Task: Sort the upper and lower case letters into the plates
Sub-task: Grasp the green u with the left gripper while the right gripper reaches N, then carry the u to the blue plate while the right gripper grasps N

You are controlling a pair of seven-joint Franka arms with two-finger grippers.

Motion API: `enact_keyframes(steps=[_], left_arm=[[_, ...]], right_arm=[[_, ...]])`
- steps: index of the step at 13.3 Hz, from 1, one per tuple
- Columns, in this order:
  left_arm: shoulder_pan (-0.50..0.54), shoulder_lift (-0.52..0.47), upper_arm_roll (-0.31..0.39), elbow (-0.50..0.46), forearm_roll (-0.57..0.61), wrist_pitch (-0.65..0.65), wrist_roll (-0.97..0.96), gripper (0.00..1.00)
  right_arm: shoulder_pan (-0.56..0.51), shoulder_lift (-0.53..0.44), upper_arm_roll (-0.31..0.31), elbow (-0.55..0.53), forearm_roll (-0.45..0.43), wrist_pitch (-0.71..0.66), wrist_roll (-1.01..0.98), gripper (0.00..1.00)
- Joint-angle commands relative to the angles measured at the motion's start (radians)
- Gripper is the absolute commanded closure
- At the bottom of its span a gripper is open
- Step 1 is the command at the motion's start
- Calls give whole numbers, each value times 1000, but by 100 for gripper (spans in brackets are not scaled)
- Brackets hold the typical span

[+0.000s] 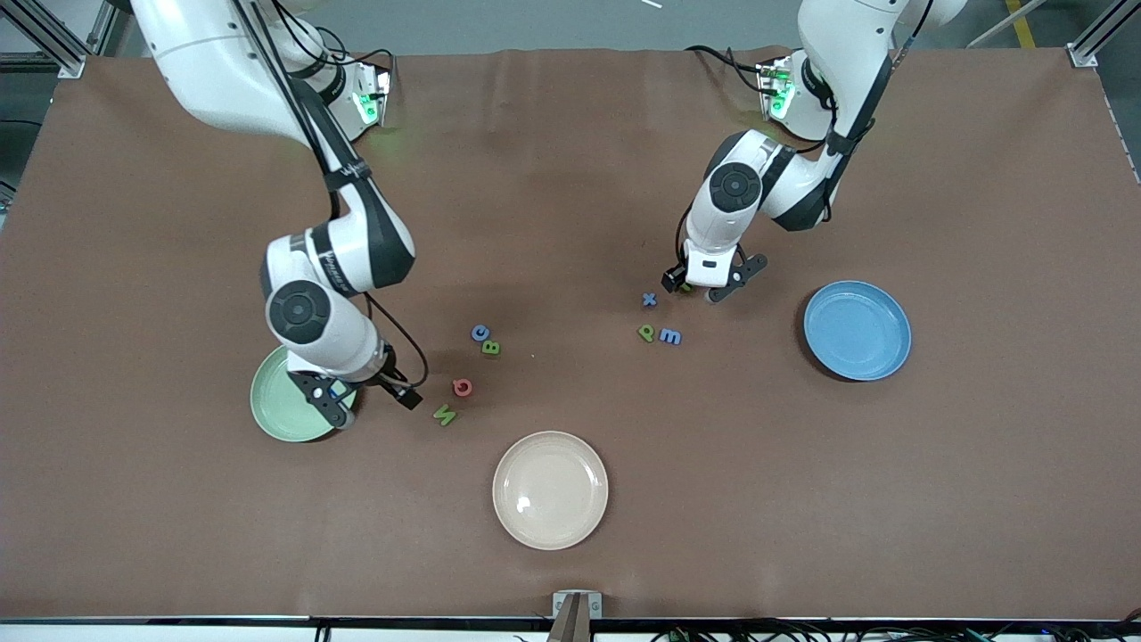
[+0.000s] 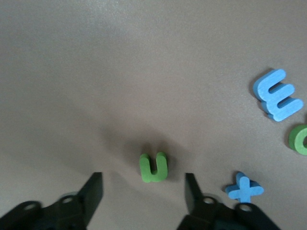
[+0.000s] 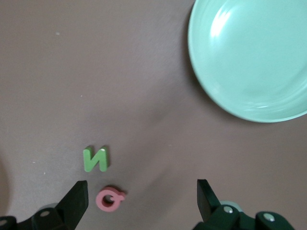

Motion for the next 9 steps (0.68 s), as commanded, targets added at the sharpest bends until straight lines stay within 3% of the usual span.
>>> enact_keyframes(steps=[1, 9], left_arm=[[-9, 14, 4, 0, 37, 39, -52, 32], [-4, 40, 9, 4, 57, 82, -57, 45]], right_arm=[[8, 41, -4, 27, 4, 25, 39, 0], [50, 173, -6, 132, 15, 49, 129, 1]])
